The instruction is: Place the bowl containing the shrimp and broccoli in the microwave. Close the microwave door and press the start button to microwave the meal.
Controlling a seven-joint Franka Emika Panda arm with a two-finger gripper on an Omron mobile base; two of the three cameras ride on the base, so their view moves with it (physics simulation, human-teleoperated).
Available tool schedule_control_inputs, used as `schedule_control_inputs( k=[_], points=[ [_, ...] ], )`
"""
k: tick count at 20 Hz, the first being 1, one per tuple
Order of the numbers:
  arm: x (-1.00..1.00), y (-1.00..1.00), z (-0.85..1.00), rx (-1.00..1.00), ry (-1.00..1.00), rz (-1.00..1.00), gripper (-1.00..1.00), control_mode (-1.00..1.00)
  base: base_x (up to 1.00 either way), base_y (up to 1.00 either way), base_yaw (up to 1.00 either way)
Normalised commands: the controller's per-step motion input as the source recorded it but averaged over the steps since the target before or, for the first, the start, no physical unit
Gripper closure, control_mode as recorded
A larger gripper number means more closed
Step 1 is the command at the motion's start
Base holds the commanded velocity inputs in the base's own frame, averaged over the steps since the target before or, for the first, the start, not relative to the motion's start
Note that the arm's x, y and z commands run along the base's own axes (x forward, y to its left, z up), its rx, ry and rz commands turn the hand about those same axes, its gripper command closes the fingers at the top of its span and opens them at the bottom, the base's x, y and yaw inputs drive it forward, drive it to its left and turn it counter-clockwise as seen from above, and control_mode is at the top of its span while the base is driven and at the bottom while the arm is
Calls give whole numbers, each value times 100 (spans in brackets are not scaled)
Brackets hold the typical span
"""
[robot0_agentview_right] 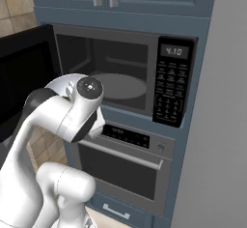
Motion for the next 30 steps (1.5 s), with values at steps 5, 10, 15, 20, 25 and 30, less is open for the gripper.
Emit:
schedule_control_inputs(
  k=[5,10,15,20,25,30],
  points=[
    [47,-13,0,0,0,-15,100,-100,0,0,0],
    [57,-5,0,0,0,-20,100,-100,0,0,0],
    [71,-3,-1,0,0,-16,100,-100,0,0,0],
    [71,0,-17,3,0,-9,100,-100,0,0,0],
    [51,0,-9,2,3,-6,100,-100,0,0,0],
    [38,-3,-4,4,1,-4,100,-100,0,0,0]
  ],
)
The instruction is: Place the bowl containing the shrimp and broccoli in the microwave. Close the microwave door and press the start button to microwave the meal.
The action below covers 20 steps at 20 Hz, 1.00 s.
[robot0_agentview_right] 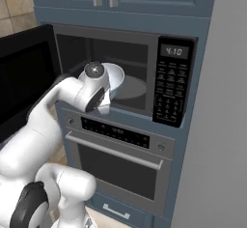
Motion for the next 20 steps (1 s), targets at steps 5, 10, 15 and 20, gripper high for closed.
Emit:
schedule_control_inputs(
  k=[5,10,15,20],
  points=[
    [45,-1,1,6,1,-6,100,-100,0,0,0],
    [57,-3,-3,2,3,-6,100,-100,0,0,0],
    [54,-5,-1,0,5,-7,100,-100,0,0,0],
    [35,-1,-19,0,2,-10,100,-100,0,0,0]
  ],
)
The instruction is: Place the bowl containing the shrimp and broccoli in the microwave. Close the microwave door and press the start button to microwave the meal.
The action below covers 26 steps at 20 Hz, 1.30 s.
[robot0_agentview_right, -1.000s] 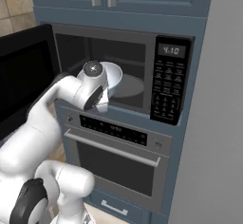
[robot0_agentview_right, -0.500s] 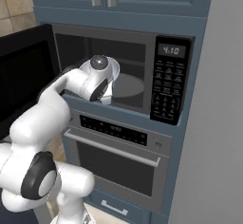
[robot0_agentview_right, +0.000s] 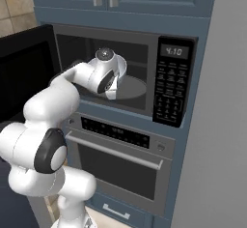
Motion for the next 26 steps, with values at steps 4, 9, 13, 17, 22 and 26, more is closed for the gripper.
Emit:
schedule_control_inputs(
  k=[4,9,13,17,22,26],
  points=[
    [31,0,-28,0,0,-14,-100,-100,0,0,0],
    [-3,0,-21,0,-1,-12,-100,-100,0,0,0],
    [-91,0,0,0,-18,0,-100,-100,0,0,0],
    [-99,0,0,0,-21,0,-100,-100,0,0,0],
    [-89,0,48,-1,-16,6,-100,-100,0,0,0],
    [-95,2,76,-22,-1,16,-100,-100,0,0,0]
  ],
)
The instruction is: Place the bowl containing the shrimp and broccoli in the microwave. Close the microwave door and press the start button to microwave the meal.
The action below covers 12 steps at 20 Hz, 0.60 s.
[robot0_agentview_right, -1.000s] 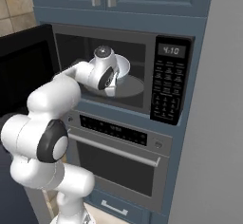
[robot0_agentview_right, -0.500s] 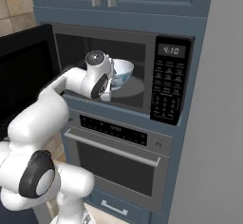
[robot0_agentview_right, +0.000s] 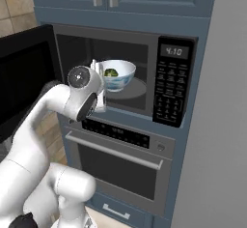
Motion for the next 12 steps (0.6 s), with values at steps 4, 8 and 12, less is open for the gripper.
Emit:
schedule_control_inputs(
  k=[4,8,12],
  points=[
    [-100,15,49,-46,15,31,-100,-100,0,0,0],
    [-100,53,57,-58,14,40,-100,-100,0,0,0],
    [-100,66,31,-62,7,37,-100,-100,0,0,0]
  ],
)
